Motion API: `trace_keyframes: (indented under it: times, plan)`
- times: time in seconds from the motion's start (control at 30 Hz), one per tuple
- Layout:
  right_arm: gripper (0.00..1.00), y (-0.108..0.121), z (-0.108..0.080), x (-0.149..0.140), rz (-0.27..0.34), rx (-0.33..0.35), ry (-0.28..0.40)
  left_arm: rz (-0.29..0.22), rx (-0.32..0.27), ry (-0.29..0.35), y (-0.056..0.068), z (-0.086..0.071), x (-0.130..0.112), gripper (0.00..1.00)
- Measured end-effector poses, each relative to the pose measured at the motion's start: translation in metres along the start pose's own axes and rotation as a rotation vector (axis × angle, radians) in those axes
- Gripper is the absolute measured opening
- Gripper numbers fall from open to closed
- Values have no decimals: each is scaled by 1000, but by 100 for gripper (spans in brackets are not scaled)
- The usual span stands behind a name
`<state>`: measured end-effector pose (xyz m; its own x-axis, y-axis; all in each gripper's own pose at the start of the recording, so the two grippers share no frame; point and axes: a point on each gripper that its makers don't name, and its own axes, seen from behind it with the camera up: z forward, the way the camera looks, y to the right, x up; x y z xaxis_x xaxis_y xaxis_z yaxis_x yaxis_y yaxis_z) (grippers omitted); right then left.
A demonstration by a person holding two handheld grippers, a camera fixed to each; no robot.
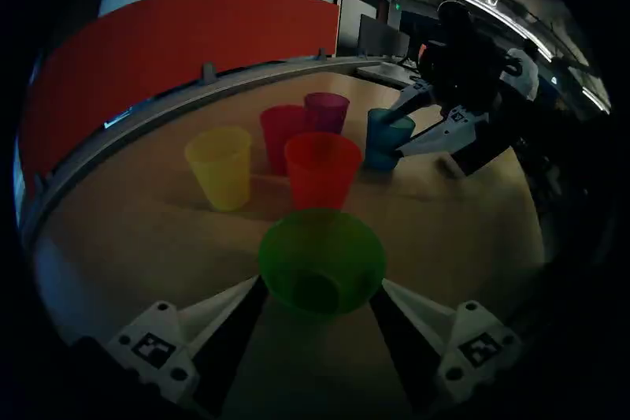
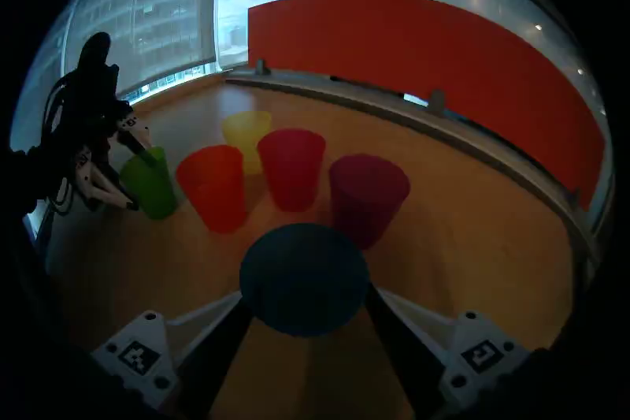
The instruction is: Pour water
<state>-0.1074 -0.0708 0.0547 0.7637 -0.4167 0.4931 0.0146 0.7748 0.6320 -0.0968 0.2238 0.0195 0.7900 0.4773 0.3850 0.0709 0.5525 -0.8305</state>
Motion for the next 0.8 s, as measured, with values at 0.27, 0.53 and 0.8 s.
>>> trace_keyframes:
  times: [0.27, 0.53, 0.8]
  plan:
    - [100, 0, 1, 0, 3, 1, 2, 3, 1, -3, -1, 2, 2, 88]
    - [100, 0, 4, 0, 0, -1, 2, -6, 7, -3, -2, 0, 2, 82]
    - [90, 0, 7, 3, -5, -4, 4, -8, 15, 10, -4, -4, 5, 82]
